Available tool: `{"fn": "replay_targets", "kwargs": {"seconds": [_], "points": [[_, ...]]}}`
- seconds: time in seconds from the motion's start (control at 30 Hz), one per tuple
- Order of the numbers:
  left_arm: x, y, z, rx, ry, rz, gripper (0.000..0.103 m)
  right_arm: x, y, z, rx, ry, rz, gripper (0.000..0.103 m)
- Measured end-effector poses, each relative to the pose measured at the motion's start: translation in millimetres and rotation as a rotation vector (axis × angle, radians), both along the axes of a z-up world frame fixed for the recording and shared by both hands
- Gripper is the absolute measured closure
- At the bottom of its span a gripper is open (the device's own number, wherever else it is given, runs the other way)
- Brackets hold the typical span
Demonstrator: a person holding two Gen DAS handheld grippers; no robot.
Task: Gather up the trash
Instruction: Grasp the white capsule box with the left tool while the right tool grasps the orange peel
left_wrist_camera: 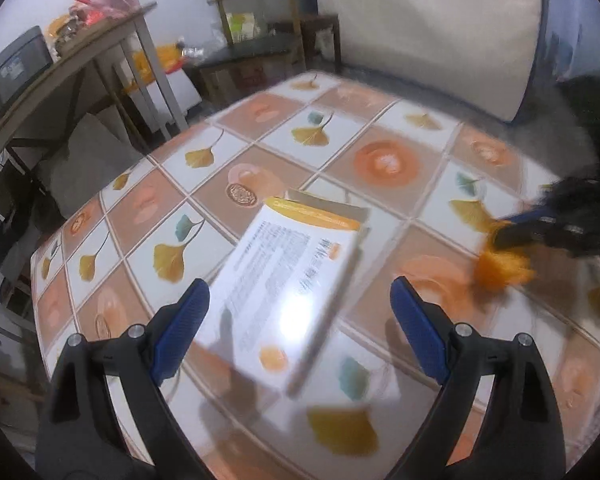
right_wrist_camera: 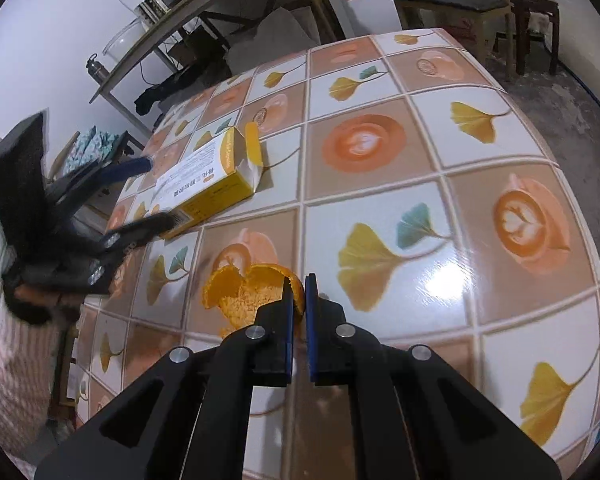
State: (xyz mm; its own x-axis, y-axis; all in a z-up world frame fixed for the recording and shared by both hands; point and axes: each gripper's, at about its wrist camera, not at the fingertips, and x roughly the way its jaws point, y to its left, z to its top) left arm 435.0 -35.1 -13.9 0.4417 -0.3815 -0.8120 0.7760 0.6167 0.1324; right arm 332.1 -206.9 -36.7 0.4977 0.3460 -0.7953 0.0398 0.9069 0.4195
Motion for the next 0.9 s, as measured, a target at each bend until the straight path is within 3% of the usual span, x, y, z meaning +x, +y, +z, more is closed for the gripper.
{"fn": "replay_targets", "kwargs": {"seconds": [0.23, 0.33, 0.47, 0.63, 0.73, 0.83, 0.9], "points": [[28.8, -26.0, -25.8, 0.156, 0.035, -0.018, 0.015, -9.7, -10.2, -4.1, 0.037, -0.01, -0.008, 0.097], [32.6, -29.1, -29.2, 0.174, 0.047, 0.022, 0.015, -12.2, -13.5, -5.6, 0.051, -0.018, -0.01, 0.097], [26.3, -28.7, -27.1, 0.163, 0.076, 0.049, 0.024, -17.4, -15.9, -7.1, 0.063, -0.024, -0.008, 0.097], [13.4, -20.0, -23.7, 0.15, 0.132, 0.113, 0.026, -26.9, -18.4, -6.1, 0.076, -0.035, -0.014, 0.097], [3.1, -5.3, -21.3, 0.128, 0.191, 0.2, 0.027, -36.1, -20.2, -5.1, 0.079, -0.04, -0.017, 0.097], [-19.1, 16.7, -17.6, 0.086, 0.252, 0.291, 0.027, -49.3, -21.0, -4.5, 0.08, -0.041, -0.013, 0.097], [-44.2, 37.9, -13.1, 0.017, 0.287, 0.346, 0.027, -61.3, -20.0, -4.3, 0.077, -0.04, -0.011, 0.097]]}}
